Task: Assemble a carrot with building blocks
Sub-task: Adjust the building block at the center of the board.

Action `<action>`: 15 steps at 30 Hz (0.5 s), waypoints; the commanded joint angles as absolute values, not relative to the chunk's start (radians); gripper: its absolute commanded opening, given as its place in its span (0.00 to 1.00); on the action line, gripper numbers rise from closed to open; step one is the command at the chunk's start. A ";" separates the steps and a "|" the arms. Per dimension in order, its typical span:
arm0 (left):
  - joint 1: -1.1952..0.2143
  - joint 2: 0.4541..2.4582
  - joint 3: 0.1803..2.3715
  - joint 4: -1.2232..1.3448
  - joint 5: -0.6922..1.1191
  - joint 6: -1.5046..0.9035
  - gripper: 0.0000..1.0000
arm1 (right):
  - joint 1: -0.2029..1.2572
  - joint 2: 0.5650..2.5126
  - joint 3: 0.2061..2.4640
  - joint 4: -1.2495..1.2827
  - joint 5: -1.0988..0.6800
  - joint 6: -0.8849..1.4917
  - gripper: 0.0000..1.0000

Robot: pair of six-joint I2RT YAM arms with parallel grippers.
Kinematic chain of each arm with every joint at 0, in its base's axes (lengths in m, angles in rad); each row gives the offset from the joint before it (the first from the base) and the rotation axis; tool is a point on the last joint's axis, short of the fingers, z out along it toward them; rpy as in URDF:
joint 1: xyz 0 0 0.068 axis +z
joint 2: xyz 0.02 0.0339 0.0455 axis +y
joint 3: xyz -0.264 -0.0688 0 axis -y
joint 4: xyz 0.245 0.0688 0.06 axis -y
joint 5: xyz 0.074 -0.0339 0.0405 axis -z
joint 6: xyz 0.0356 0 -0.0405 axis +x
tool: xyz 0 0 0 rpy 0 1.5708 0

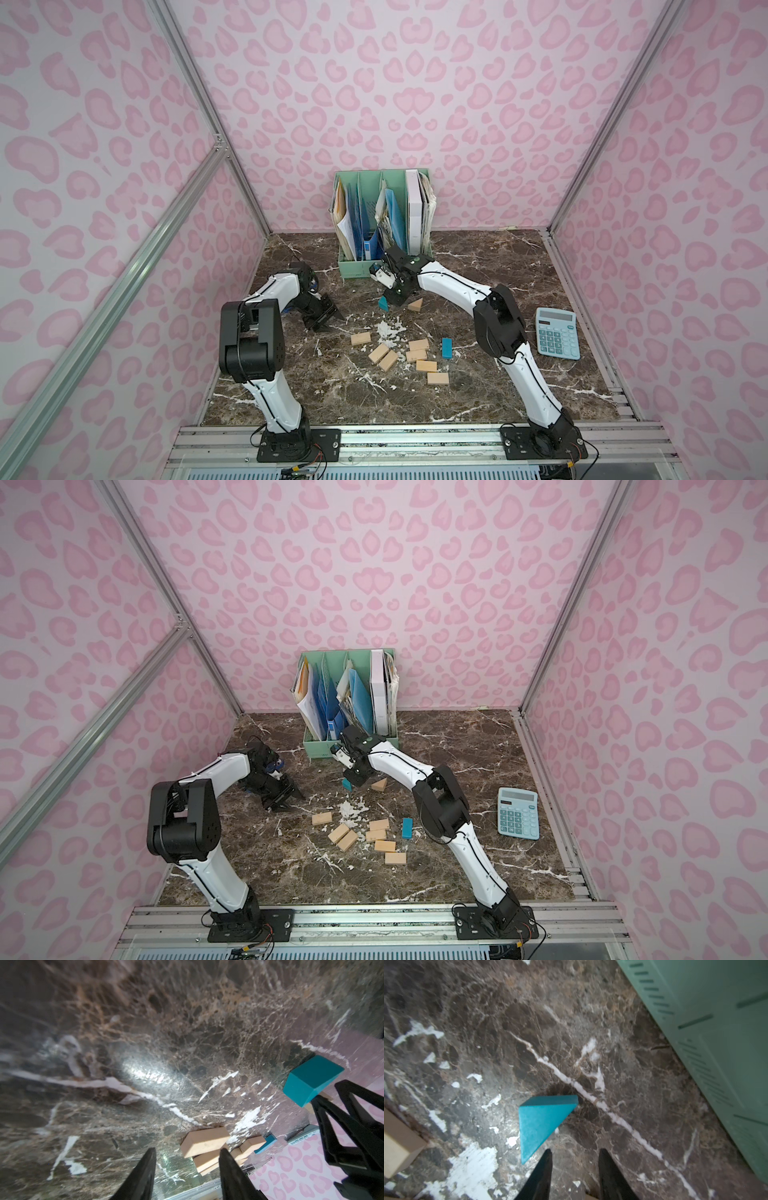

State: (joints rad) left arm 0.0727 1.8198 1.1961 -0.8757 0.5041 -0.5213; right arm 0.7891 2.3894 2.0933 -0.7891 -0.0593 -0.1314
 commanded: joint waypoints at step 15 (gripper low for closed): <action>0.074 1.834 1.225 -0.939 0.508 -0.485 0.51 | 0.874 2.566 2.450 -1.046 -0.088 0.336 0.86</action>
